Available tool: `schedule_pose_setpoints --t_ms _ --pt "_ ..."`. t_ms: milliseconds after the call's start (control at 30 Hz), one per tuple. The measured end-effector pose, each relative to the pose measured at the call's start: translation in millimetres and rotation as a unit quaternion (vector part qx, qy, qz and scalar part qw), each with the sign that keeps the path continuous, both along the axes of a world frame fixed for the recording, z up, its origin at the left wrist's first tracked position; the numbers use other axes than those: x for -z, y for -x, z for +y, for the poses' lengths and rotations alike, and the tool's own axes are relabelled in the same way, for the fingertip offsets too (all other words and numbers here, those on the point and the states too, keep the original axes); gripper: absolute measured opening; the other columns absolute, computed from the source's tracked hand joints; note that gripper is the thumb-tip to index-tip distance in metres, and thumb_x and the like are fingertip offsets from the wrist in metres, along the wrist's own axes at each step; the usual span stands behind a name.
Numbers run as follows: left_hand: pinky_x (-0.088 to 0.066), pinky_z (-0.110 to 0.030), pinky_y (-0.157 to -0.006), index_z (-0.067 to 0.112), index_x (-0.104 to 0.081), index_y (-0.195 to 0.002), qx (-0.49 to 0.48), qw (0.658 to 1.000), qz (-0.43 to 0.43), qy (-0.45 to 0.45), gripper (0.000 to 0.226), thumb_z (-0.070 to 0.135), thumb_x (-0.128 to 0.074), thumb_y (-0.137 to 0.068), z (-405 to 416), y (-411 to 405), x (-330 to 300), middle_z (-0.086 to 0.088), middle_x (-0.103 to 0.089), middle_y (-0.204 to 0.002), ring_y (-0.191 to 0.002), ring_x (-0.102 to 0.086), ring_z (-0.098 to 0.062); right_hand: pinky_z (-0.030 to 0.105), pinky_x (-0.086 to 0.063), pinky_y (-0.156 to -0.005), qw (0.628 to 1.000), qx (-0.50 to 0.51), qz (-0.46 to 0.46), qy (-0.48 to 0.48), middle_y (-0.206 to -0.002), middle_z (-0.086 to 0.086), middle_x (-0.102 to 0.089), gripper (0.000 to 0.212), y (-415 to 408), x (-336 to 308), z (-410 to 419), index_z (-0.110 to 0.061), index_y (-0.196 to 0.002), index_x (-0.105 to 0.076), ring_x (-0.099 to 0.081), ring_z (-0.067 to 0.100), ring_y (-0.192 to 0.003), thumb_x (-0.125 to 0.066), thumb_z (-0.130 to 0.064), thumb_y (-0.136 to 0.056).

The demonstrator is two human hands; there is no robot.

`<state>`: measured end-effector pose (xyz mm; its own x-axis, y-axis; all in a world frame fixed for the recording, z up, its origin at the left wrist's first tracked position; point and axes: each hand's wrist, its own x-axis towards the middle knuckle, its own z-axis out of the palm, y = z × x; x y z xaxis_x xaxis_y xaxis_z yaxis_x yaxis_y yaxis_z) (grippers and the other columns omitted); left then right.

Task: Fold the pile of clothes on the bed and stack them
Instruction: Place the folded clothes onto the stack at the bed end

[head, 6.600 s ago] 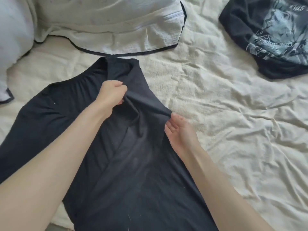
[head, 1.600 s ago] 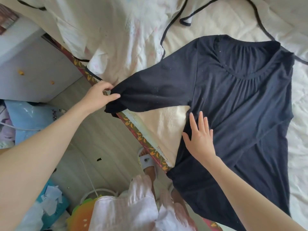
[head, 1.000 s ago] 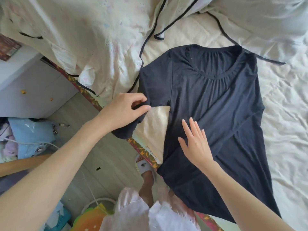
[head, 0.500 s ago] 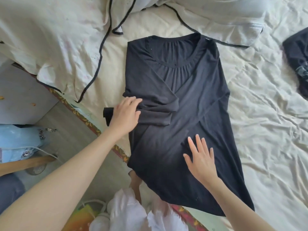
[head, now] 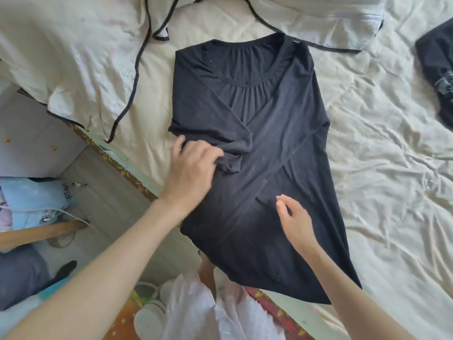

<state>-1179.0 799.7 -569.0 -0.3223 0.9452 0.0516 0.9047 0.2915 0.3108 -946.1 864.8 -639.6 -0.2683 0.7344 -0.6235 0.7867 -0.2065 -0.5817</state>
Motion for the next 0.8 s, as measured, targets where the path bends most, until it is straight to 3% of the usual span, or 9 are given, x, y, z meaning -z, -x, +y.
schedule_pose_setpoints --t_ms 100,233,367,467,633,667,700,733,800 --pt "-0.036 -0.049 -0.102 0.013 -0.069 -0.096 0.148 0.988 -0.043 -0.031 0.020 0.010 -0.058 -0.080 24.8 -57.7 -8.9 -0.005 -0.065 -0.100 -0.105 -0.059 -0.028 0.034 -0.047 -0.093 0.938 0.291 0.130 0.140 -0.113 0.004 -0.066 0.019 -8.8 -19.3 15.1 -0.017 -0.101 -0.064 -0.061 0.018 -0.106 -0.048 -0.026 -0.098" --pt "-0.028 -0.039 -0.113 0.011 -0.058 -0.127 0.233 0.951 -0.196 0.058 0.039 0.006 -0.059 -0.088 34.2 -114.7 8.8 -0.010 -0.046 -0.140 -0.136 -0.035 -0.026 0.034 -0.049 -0.087 0.886 0.383 0.169 0.198 -0.121 0.012 -0.060 0.033 -35.9 -22.6 32.6 -0.010 -0.117 -0.056 -0.060 0.021 -0.106 -0.040 -0.035 -0.101" --pt "-0.029 -0.023 -0.106 0.012 -0.056 -0.127 0.058 0.958 -0.272 0.072 0.036 0.004 -0.051 -0.093 10.2 -120.9 33.2 -0.004 -0.047 -0.136 -0.128 -0.042 -0.019 0.035 -0.043 -0.097 0.936 0.295 0.104 0.161 -0.133 0.005 -0.052 0.046 -43.9 -13.7 42.7 -0.017 -0.131 -0.048 -0.051 0.018 -0.119 -0.052 -0.044 -0.094" --pt "-0.027 -0.015 -0.098 0.015 -0.052 -0.129 -0.074 0.949 -0.272 0.143 0.034 0.009 -0.046 -0.096 -6.9 -109.7 57.1 0.002 -0.046 -0.134 -0.124 -0.041 -0.014 0.036 -0.035 -0.106 0.998 0.061 0.018 -0.010 -0.148 0.003 -0.033 0.073 -37.6 -3.2 47.0 -0.023 -0.144 -0.034 -0.037 0.018 -0.129 -0.064 -0.049 -0.083" --pt "-0.039 -0.027 -0.098 0.007 -0.057 -0.125 -0.305 0.859 -0.385 0.145 0.032 0.010 -0.047 -0.096 8.7 -102.8 70.3 -0.008 -0.058 -0.126 -0.117 -0.053 -0.024 0.043 -0.029 -0.108 0.887 -0.387 -0.150 -0.201 -0.158 0.008 -0.013 0.071 -35.5 14.2 32.9 -0.018 -0.147 -0.029 -0.016 0.026 -0.143 -0.064 -0.036 -0.088" --pt "-0.042 -0.031 -0.094 0.004 -0.062 -0.118 -0.369 0.818 -0.421 0.134 0.029 0.012 -0.048 -0.094 16.4 -102.7 70.5 -0.014 -0.062 -0.117 -0.109 -0.056 -0.030 0.042 -0.033 -0.105 0.882 -0.388 -0.137 -0.229 -0.154 0.011 -0.025 0.057 -39.0 15.8 30.8 -0.013 -0.141 -0.041 -0.027 0.028 -0.139 -0.062 -0.026 -0.089" --pt "-0.044 -0.034 -0.084 0.005 -0.066 -0.104 -0.424 0.774 -0.456 0.110 0.022 0.012 -0.049 -0.091 24.0 -103.2 70.4 -0.022 -0.062 -0.115 -0.124 -0.032 -0.022 0.041 -0.037 -0.100 0.896 -0.354 -0.102 -0.248 -0.145 0.013 -0.040 0.042 -43.2 16.6 30.8 -0.009 -0.130 -0.054 -0.040 0.029 -0.130 -0.062 -0.016 -0.089" --pt "-0.040 -0.033 -0.072 0.009 -0.062 -0.085 -0.471 0.733 -0.483 0.086 0.013 0.012 -0.050 -0.088 31.2 -104.9 68.9 -0.021 -0.050 -0.080 -0.084 -0.030 -0.012 0.038 -0.041 -0.093 0.924 -0.286 -0.057 -0.248 -0.132 0.013 -0.054 0.029 -46.4 15.3 32.0 -0.005 -0.117 -0.063 -0.051 0.028 -0.116 -0.061 -0.011 -0.089" --pt "-0.026 -0.029 -0.061 0.013 -0.041 -0.067 -0.524 0.699 -0.482 0.075 0.024 0.015 -0.054 -0.087 44.4 -107.2 67.7 -0.010 -0.030 -0.069 -0.071 -0.027 -0.018 0.030 -0.042 -0.079 0.989 -0.064 0.025 -0.131 -0.101 0.010 -0.065 0.017 -48.9 10.6 42.8 -0.001 -0.098 -0.066 -0.057 0.017 -0.088 -0.058 -0.013 -0.091"
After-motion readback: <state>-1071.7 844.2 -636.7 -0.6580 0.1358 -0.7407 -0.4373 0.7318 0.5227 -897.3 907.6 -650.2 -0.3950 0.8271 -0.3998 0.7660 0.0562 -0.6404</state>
